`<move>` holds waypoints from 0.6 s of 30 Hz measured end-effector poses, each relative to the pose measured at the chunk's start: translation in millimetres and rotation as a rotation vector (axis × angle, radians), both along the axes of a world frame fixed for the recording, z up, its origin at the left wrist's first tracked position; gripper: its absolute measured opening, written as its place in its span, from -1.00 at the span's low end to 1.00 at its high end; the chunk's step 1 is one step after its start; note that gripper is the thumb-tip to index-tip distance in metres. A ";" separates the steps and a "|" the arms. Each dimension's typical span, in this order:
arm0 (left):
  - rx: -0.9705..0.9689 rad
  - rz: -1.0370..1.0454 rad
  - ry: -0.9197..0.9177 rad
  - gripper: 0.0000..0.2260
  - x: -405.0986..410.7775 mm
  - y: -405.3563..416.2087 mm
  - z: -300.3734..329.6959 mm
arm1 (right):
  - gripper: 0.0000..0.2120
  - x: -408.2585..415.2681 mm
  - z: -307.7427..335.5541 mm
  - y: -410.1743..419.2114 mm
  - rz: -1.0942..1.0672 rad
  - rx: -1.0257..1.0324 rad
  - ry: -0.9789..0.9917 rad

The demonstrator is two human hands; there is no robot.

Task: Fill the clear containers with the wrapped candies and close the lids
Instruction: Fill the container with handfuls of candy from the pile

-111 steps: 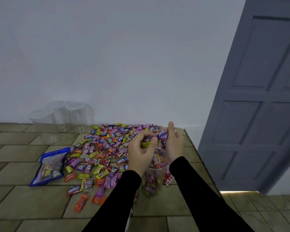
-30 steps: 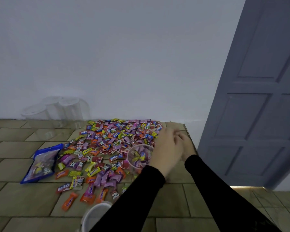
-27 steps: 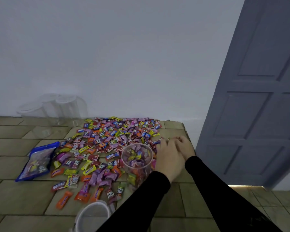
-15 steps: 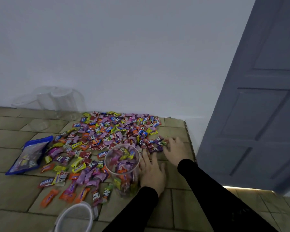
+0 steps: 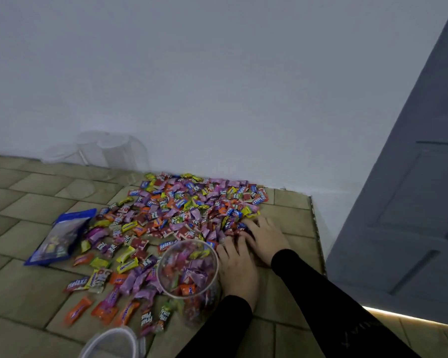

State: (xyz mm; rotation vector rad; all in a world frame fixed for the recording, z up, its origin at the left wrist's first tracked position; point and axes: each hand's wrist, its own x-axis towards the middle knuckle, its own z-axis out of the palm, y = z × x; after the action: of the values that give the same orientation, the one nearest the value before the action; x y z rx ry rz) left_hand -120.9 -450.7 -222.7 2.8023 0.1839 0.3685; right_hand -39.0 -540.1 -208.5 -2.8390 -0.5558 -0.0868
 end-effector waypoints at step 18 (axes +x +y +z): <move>-0.163 -0.082 0.031 -0.66 -4.1 6.1 17.2 | -0.58 -7.5 19.2 14.0 -0.202 0.131 0.235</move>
State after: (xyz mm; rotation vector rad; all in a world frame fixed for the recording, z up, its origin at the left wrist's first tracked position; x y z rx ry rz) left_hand -125.0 -444.6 -205.5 2.6461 0.1008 0.2780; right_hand -46.6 -526.1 -189.3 -2.7169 -0.2059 0.1669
